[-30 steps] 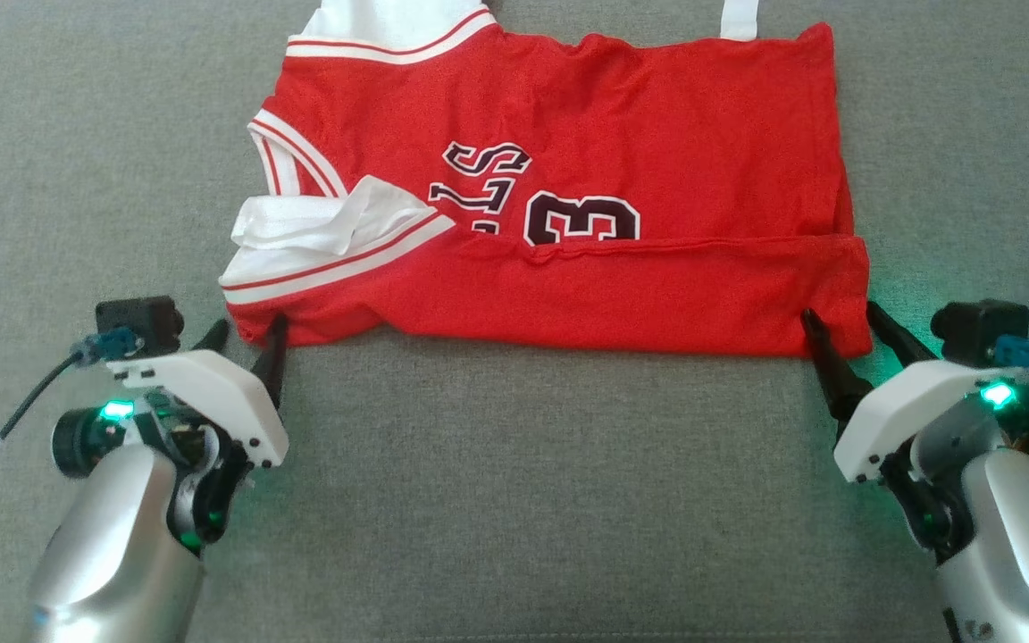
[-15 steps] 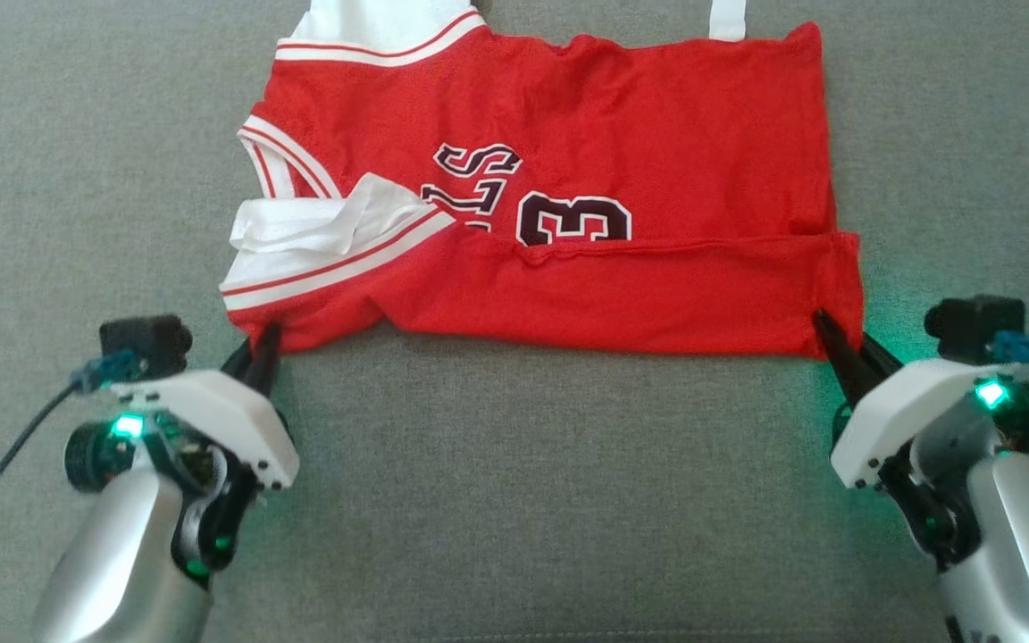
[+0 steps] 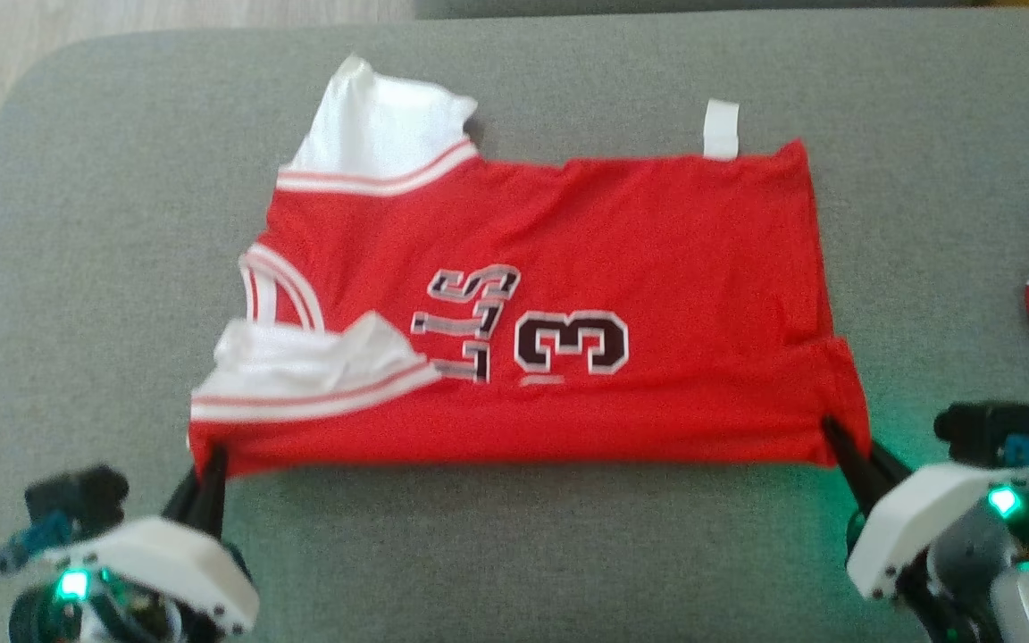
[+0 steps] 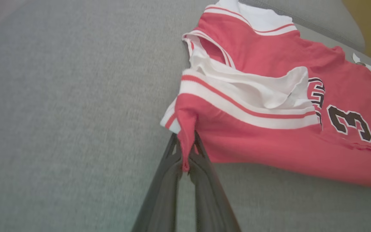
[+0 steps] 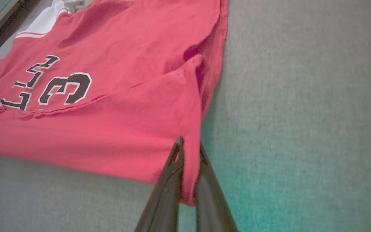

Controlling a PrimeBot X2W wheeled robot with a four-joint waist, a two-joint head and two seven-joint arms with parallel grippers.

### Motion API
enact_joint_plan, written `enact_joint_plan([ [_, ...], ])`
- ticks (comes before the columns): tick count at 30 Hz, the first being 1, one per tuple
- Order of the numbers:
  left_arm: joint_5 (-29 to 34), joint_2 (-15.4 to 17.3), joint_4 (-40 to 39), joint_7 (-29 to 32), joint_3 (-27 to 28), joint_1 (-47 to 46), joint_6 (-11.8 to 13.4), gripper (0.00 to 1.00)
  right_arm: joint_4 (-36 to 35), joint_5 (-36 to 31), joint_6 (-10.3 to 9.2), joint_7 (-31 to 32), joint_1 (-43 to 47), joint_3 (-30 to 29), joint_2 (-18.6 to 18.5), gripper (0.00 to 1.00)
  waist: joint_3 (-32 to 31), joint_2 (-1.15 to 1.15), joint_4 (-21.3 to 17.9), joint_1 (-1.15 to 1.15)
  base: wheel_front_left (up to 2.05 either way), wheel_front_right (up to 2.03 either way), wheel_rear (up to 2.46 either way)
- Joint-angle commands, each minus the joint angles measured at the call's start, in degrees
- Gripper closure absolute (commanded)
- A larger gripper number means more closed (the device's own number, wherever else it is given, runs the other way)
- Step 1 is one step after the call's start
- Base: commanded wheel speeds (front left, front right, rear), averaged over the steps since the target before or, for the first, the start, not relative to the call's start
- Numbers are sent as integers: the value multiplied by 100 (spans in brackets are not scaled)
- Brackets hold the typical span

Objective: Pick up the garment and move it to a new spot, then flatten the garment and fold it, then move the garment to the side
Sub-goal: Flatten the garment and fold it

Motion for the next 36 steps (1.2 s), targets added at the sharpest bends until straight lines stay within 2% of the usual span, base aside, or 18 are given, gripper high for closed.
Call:
enact_joint_plan([
  [1,-65,163,-321,36,328,68,120,100,-264,37,-5,80,100,8,-38,100,-88,0,28,0,0,0,0],
  [5,-187,98,-501,106,359,589,255,100,-401,65,-5,241,570,-134,105,100,-205,0,68,0,0,0,0],
  [9,-232,23,-309,-29,341,804,221,100,-491,36,-5,323,855,-202,255,100,-235,0,43,0,0,0,0],
  [10,-245,-42,-226,-81,298,798,193,64,-477,30,-5,309,866,-195,276,66,-235,0,36,0,0,0,0],
  [11,-284,-128,-136,-124,244,775,147,0,-438,19,-5,292,859,-184,285,6,-238,0,28,0,0,0,0],
  [12,-289,-195,-37,-177,198,747,121,0,-392,15,-5,246,827,-169,293,0,-243,0,15,0,0,0,0],
  [15,-201,-299,172,-381,154,647,135,0,-283,-36,-5,101,732,-152,275,0,-246,0,3,0,0,0,0],
  [18,194,-370,357,-1023,145,392,218,0,-292,-150,-5,-297,547,-197,277,0,-254,0,7,0,0,0,0],
  [21,689,-370,389,-1754,116,70,310,0,-566,-383,-5,-749,318,-309,302,0,-246,0,10,0,0,0,0],
  [25,1203,-317,276,-2316,-1,-411,376,0,-1051,-608,-5,-1050,62,-504,443,0,-239,0,33,0,0,0,0],
  [29,1509,-220,114,-2338,-112,-808,439,0,-1503,-793,-5,-1124,-139,-538,542,0,-247,0,14,0,0,0,0],
  [36,1762,-33,15,-1921,-302,-1152,457,0,-1881,-872,-5,-1013,-203,-568,666,0,-192,0,-24,0,0,0,0],
])
